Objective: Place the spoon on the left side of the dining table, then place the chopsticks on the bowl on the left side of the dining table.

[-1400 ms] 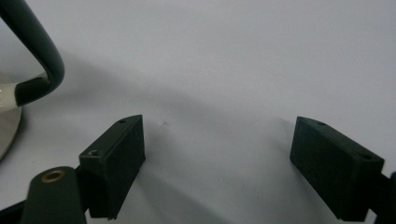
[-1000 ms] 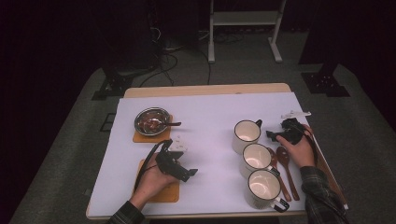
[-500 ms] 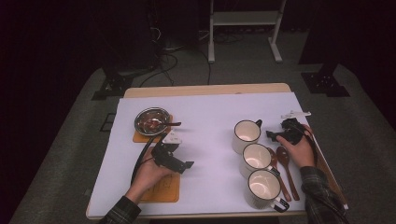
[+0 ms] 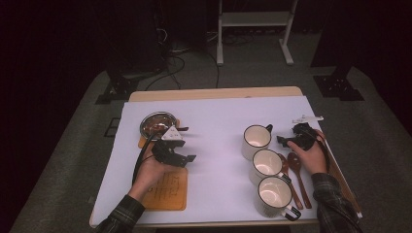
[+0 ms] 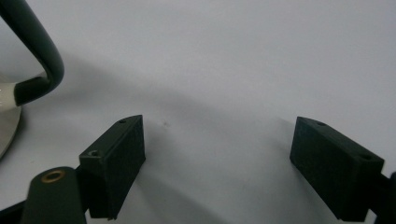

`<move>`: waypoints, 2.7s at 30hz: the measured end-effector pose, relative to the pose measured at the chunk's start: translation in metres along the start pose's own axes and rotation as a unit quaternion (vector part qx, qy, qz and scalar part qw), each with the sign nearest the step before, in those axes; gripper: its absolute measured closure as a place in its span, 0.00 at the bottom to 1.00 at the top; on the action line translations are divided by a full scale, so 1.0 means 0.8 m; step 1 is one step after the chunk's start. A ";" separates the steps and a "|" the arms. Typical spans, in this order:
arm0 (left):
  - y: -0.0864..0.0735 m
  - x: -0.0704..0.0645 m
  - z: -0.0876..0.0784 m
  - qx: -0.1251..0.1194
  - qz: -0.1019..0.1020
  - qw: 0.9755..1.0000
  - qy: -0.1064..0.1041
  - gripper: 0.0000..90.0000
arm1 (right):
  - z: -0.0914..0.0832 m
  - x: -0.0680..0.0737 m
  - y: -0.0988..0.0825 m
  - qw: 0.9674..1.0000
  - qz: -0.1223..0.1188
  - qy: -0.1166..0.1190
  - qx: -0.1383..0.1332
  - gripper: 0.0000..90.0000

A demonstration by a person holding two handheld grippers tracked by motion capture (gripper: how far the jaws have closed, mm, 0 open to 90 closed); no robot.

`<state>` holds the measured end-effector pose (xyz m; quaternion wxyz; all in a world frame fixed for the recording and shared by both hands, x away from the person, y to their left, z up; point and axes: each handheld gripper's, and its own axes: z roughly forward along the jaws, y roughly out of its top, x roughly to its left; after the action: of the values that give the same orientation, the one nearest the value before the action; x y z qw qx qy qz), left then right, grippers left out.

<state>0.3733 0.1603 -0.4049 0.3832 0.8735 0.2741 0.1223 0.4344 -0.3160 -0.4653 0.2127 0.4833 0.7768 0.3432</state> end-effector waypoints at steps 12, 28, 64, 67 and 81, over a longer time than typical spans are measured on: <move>0.006 0.036 0.004 0.001 -0.011 1.000 0.021 0.46 | 0.000 -0.001 0.000 1.000 0.004 0.003 0.002 0.18; 0.021 0.054 0.024 0.007 -0.011 1.000 0.026 0.56 | 0.000 -0.001 0.001 1.000 0.004 0.004 0.003 0.18; 0.040 0.120 0.048 0.021 -0.067 0.997 0.025 1.00 | 0.001 -0.001 0.000 1.000 0.004 0.004 0.002 0.18; 0.043 0.125 0.050 0.015 -0.074 0.997 0.028 1.00 | 0.001 -0.001 0.000 1.000 0.004 0.004 0.002 0.18; 0.049 0.151 0.054 0.011 -0.088 0.995 0.040 1.00 | 0.001 -0.001 0.000 1.000 0.005 0.005 0.001 0.18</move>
<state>0.5055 0.1816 -0.4050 0.3717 0.8445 0.3662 0.1205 0.4352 -0.3168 -0.4657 0.2066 0.4861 0.7757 0.3455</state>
